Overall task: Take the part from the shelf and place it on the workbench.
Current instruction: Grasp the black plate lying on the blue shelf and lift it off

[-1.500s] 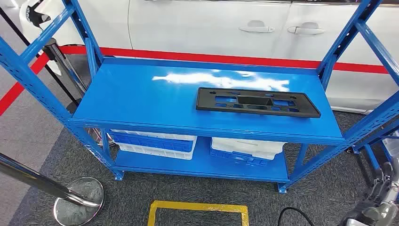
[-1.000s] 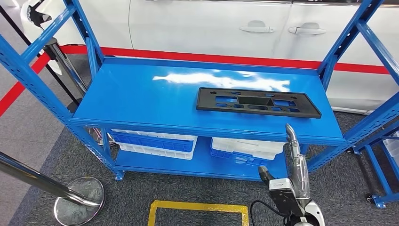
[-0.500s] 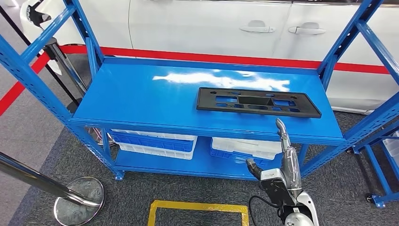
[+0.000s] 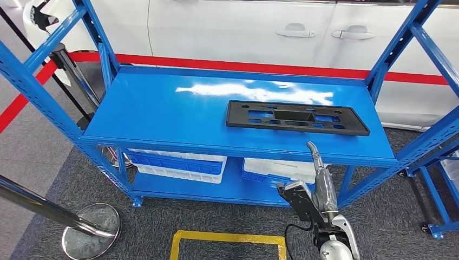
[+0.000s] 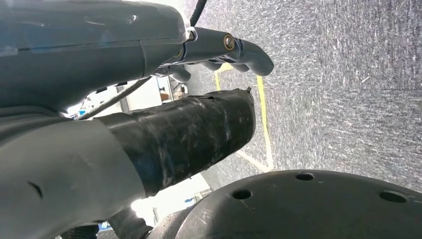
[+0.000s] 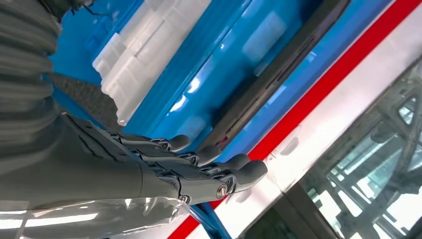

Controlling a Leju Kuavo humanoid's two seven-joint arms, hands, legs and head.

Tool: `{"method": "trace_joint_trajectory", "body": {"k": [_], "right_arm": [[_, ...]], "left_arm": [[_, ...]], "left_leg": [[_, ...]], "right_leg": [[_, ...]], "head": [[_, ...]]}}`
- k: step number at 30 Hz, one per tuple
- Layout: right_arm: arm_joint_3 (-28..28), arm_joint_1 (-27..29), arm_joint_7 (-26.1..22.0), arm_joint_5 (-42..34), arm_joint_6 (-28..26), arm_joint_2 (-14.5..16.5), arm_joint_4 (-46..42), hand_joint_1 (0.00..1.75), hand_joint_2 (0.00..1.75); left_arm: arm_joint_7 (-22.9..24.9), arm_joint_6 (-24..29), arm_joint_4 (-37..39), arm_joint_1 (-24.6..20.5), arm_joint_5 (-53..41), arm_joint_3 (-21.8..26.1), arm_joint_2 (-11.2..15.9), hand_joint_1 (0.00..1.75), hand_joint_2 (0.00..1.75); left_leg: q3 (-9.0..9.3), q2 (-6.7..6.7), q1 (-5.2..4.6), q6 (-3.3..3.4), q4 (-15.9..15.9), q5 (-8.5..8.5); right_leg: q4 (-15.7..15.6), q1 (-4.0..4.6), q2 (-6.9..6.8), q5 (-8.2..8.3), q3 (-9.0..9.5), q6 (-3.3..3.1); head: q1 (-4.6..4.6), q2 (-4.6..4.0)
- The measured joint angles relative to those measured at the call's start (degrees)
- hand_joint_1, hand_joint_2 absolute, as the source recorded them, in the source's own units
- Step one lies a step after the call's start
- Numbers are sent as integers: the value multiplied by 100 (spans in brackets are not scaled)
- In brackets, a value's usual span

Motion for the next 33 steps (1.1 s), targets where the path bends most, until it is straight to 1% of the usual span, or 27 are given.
{"method": "trace_joint_trajectory", "body": {"k": [2, 7, 10, 16, 20, 23, 25, 26, 27, 28, 29, 30, 31, 32, 33], "right_arm": [[33, -37, 119, 251, -94, -4, 62, 0, 175], [185, -179, 685, 1663, -637, -19, 297, 0, 175], [272, -211, 817, 2082, -832, -19, 388, 0, 175], [333, -192, 772, 2218, -1031, -17, 409, 0, 175], [334, -148, 584, 2210, -1166, -17, 335, 0, 175], [333, -121, 408, 2022, -1203, -17, 236, 0, 175], [333, -108, 322, 1869, -1167, -17, 152, 0, 175], [333, -105, 297, 1802, -1136, -18, 110, 0, 175], [333, -103, 281, 1744, -1104, -19, 72, 0, 175], [334, -100, 275, 1700, -1077, -21, 44, 0, 175], [334, -93, 275, 1675, -1061, -22, 27, 0, 175], [334, -81, 275, 1661, -1050, -23, 18, 0, 175], [334, -67, 275, 1656, -1044, -24, 16, 0, 175], [334, -55, 275, 1654, -1040, -23, 15, 0, 175], [334, -48, 275, 1653, -1040, -23, 10, 0, 175]], "left_arm": [[2, -9, 0, 0, -19, -15, 0, 0, 0], [8, -64, 0, 0, -118, -41, 0, 0, 0], [8, -91, 0, -1, -175, -68, 0, 0, 0], [-2, -106, 0, -1, -221, -124, 2, 0, 0], [-7, -129, 0, -1, -254, -148, 3, 0, 0], [-13, -156, 0, -1, -264, -158, 5, 0, 0], [-16, -177, 0, 1, -279, -163, 7, 0, 0], [-17, -185, 0, 1, -286, -164, 7, 0, 0], [-17, -190, 0, 1, -292, -166, 7, 0, 0], [-18, -193, 0, 1, -295, -167, 7, 0, 0], [-18, -195, 0, 1, -295, -167, 7, 0, 0], [-18, -195, 0, 3, -295, -168, 7, 0, 0], [-18, -195, 0, 5, -295, -168, 7, 0, 0], [-18, -195, 0, 8, -295, -168, 7, 0, 0], [-18, -195, 0, 10, -295, -168, 7, 0, 0]], "left_leg": [[0, 0, 0, 0, 0, 0], [-1, 0, 0, 0, 0, 0], [-2, -1, -3, 0, 3, 0], [-8, -1, -21, 0, 8, 0], [-23, -1, -42, 11, 22, -4], [-41, -6, -56, 48, 36, -12], [-32, -7, -39, 93, 0, -2], [-21, -4, -24, 119, -29, 10], [-11, -1, -9, 141, -57, 25], [-8, 1, -4, 154, -71, 35], [-14, 2, -10, 161, -71, 38], [-22, 1, -21, 164, -65, 38], [-28, -2, -34, 165, -59, 37], [-29, -6, -49, 166, -54, 36], [-27, -11, -67, 167, -50, 36]], "right_leg": [[0, 0, 1, 0, 0, 0], [0, 0, 0, 0, -1, 0], [-2, -4, 0, 3, -2, 2], [-4, -21, 0, 9, -8, 12], [-4, -43, 1, 14, -13, 36], [-14, -55, 0, 19, -19, 71], [-4, -57, 0, -3, -14, 108], [71, -56, 4, -71, -38, 120], [247, -54, 11, -199, -109, 128], [563, -53, 22, -392, -248, 129], [951, -49, 30, -604, -435, 125], [1339, -46, 37, -772, -623, 120], [1614, -42, 42, -851, -759, 108], [1657, -31, 46, -798, -786, 83], [1483, -15, 47, -648, -709, 45]], "head": [[0, 0], [0, 0], [0, 0], [0, 0], [0, 0], [0, 0], [0, 0], [0, 0], [0, 0], [0, 0], [0, 0], [0, 0], [0, 0], [0, 0], [0, 0]]}}
